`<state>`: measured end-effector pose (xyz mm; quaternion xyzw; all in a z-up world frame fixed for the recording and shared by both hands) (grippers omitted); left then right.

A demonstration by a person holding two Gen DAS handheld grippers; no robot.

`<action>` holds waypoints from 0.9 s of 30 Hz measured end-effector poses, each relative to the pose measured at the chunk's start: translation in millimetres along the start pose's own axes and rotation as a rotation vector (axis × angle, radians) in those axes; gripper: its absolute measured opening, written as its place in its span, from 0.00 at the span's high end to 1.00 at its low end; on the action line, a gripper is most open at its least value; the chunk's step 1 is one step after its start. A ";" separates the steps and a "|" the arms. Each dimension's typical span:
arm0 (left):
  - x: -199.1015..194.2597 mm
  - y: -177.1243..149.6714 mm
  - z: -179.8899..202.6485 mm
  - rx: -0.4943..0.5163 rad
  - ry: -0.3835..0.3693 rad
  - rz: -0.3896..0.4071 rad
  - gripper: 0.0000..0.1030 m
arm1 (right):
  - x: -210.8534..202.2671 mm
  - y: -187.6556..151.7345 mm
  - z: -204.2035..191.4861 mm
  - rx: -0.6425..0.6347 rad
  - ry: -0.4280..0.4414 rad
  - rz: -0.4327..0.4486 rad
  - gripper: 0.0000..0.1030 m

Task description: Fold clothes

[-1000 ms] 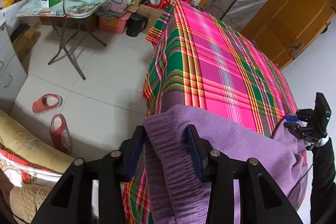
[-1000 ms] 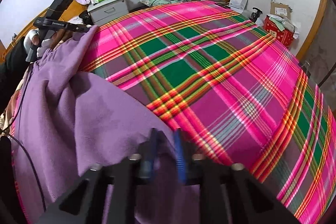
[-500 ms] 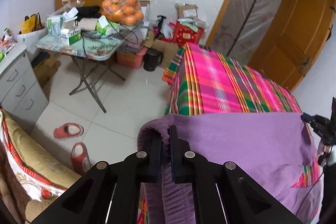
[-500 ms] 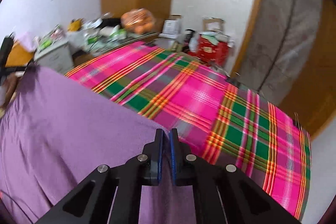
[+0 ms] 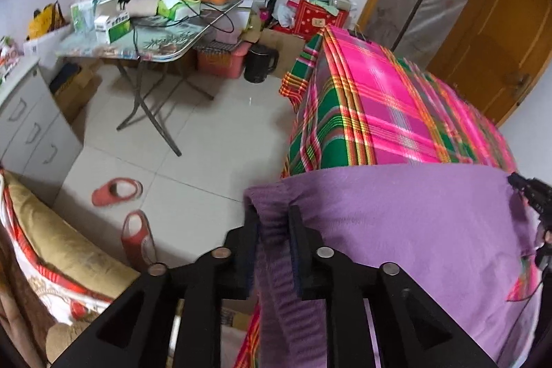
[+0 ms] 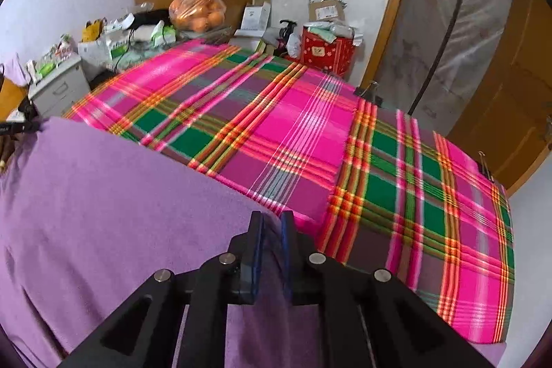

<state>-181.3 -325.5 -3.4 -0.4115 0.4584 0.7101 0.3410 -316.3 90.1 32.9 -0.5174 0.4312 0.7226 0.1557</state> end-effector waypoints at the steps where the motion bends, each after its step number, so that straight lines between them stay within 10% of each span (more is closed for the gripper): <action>1: -8.3 -3.0 -4.5 -0.014 -0.008 0.014 0.79 | -7.7 -2.2 1.0 0.012 0.008 0.013 0.90; 23: -89.2 -229.9 -26.4 -0.117 -0.134 0.131 0.50 | -143.9 -135.3 -28.3 0.123 0.272 0.193 0.89; 26: -81.1 -239.3 -34.7 -0.198 -0.170 0.127 0.52 | -144.9 -157.1 -29.5 0.146 0.284 0.184 0.89; 27: -80.3 -240.5 -37.0 -0.218 -0.175 0.137 0.70 | -144.7 -163.6 -29.3 0.155 0.287 0.178 0.89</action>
Point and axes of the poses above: each gripper's, at about its wrist camera, not at the fingertips, and x roughly the way its jaws point, z to its right, y to its top, the point moved 2 cm from there along x, roughly the way its jaws point, and after that the axes turned 12 degrees about -z, right-handed, at the moved point
